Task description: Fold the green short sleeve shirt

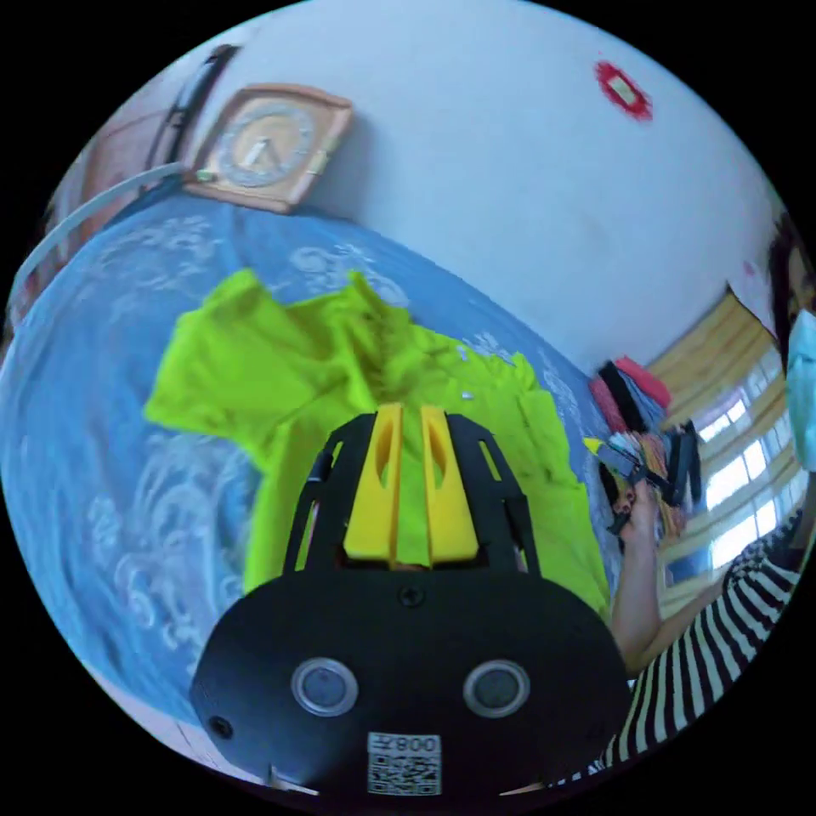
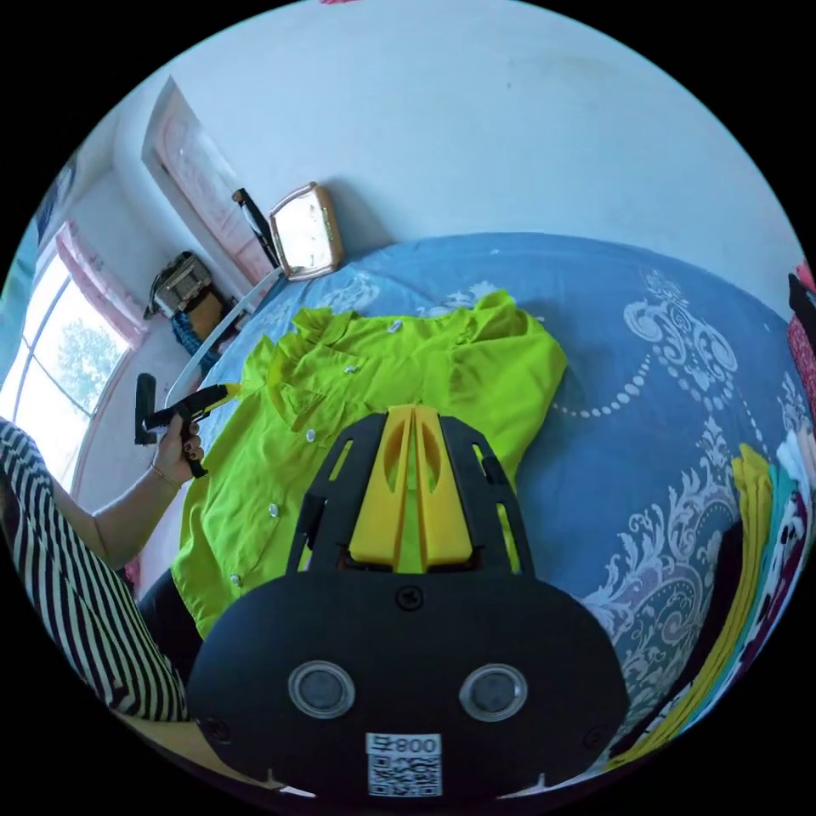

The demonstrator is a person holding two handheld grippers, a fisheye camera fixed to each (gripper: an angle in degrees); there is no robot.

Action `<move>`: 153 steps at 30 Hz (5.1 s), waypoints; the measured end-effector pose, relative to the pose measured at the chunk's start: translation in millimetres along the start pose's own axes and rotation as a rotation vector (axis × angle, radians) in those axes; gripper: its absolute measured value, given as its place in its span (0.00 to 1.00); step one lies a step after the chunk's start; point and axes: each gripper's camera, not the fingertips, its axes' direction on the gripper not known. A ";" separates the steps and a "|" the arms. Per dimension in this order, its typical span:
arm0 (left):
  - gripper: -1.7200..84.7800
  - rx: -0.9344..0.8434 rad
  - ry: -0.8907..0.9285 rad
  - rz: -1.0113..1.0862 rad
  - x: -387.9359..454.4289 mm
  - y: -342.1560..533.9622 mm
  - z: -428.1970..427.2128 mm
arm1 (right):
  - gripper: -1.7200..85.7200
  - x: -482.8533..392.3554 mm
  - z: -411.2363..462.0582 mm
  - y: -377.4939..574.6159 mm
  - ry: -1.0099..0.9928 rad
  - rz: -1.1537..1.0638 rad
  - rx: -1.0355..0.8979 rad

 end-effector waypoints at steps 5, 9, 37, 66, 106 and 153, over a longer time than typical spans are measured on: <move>0.10 0.143 -0.036 -0.397 -106.4 24.2 -93.3 | 0.02 -66.5 6.0 -65.4 0.014 -0.130 -0.088; 0.10 0.218 0.139 -0.622 -170.5 39.8 -129.7 | 0.02 -112.9 13.0 -109.1 0.053 -0.207 -0.136; 0.03 0.185 0.203 -0.201 -95.3 69.5 -262.2 | 0.11 -540.8 263.0 -382.9 -0.010 -0.953 -0.827; 0.03 -0.247 0.065 0.382 117.9 99.7 -187.8 | 0.10 -297.3 133.6 -449.7 -0.377 -0.205 -0.475; 0.06 -0.272 -0.199 0.318 167.5 81.0 -107.5 | 0.08 -357.7 154.2 -446.8 -0.108 -0.614 -0.447; 0.03 -0.107 0.088 0.326 128.7 52.0 -148.4 | 0.05 -193.6 216.1 -487.7 -0.530 -0.186 -0.473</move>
